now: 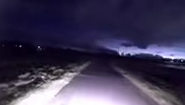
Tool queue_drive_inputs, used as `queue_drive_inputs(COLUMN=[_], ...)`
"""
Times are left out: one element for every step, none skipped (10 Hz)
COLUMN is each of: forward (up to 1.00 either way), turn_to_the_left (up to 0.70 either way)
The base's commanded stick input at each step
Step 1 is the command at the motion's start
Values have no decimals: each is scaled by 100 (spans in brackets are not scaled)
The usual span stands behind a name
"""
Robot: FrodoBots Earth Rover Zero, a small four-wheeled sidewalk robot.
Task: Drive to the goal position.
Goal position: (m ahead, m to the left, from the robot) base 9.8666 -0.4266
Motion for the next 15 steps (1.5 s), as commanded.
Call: queue_drive_inputs(forward=[70,70,70,70,70,70,70,70,70,70,70,70,70,70,70], turn_to_the_left=[0,0,0,0,-10,-25,-35,-35,0,0,0,0,0,0,0])
